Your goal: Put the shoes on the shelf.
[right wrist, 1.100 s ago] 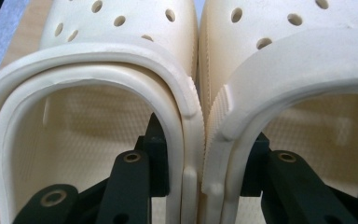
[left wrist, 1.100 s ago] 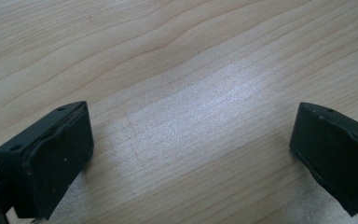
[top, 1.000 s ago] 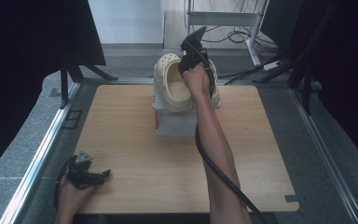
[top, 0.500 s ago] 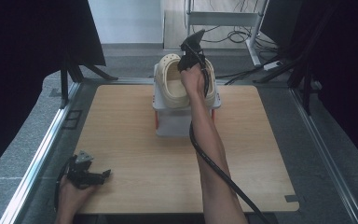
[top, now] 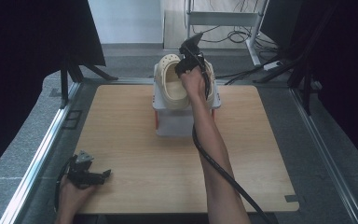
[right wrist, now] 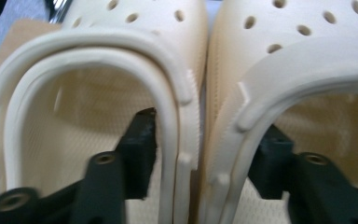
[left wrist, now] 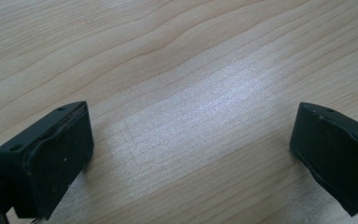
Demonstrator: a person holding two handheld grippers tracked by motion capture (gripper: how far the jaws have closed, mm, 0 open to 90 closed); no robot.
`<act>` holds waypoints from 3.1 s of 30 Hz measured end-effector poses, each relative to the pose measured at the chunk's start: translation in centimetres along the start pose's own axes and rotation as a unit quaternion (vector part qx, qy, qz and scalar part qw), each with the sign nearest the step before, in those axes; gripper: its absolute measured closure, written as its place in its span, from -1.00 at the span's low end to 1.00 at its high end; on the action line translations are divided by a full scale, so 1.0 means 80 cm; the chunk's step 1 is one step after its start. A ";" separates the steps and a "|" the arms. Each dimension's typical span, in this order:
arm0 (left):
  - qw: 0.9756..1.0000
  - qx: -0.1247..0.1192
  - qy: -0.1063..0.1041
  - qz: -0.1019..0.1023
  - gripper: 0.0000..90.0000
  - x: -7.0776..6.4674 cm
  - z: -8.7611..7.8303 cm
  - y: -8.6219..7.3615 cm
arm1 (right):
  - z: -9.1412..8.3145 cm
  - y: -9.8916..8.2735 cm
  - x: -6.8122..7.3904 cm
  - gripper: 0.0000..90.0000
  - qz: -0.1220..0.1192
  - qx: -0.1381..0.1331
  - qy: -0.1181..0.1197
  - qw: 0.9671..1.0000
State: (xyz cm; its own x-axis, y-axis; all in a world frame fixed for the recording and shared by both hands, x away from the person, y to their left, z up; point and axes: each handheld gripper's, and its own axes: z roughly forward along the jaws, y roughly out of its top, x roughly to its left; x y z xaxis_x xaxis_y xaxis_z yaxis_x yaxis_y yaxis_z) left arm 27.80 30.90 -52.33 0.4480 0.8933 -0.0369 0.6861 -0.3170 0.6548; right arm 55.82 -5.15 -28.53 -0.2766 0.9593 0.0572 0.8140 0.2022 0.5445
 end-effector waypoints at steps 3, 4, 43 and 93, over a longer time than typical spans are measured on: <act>1.000 0.000 0.000 0.001 -1.00 -0.001 0.000 0.001 | -0.003 -0.001 0.001 -0.16 -0.025 -0.001 0.013 1.000; 1.000 0.002 -0.003 0.001 -1.00 -0.001 0.000 0.001 | -0.004 -0.002 0.002 -0.20 -0.041 0.000 0.012 0.999; 1.000 -0.001 0.000 0.001 -1.00 -0.001 0.001 0.001 | -0.087 -0.082 0.004 -0.71 -0.192 -0.057 0.096 0.975; 1.000 -0.002 0.004 -0.005 -1.00 -0.003 0.002 0.001 | -0.088 -0.323 -0.187 -1.00 -0.202 -0.128 0.069 0.969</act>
State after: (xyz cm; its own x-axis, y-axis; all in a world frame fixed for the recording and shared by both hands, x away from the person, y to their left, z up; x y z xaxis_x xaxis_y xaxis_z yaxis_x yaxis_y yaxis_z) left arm 27.82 30.60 -52.36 0.4368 0.8988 -0.0364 0.6877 -0.3075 0.6576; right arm 35.36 -26.14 -37.58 -0.6263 0.7729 -0.1017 0.4768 0.4830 0.7345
